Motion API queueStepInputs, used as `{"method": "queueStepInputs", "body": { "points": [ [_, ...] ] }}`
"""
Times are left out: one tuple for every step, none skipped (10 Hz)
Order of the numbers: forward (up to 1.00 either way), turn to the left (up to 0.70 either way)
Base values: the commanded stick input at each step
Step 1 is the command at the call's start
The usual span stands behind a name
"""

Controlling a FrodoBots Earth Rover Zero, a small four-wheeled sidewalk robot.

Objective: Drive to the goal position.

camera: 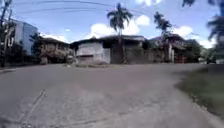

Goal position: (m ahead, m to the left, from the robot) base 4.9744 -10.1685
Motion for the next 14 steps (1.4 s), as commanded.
{"method": "queueStepInputs", "body": {
  "points": [
    [0.96,0.0],
    [0.99,0.0],
    [1.0,0.0],
    [1.0,0.0],
    [1.0,0.0],
    [1.0,0.0],
    [1.0,0.0],
    [1.0,-0.24],
    [1.0,-0.4],
    [1.0,-0.4],
    [1.0,-0.4],
    [1.0,-0.4],
    [1.0,-0.4],
    [1.0,-0.4]
  ]
}}
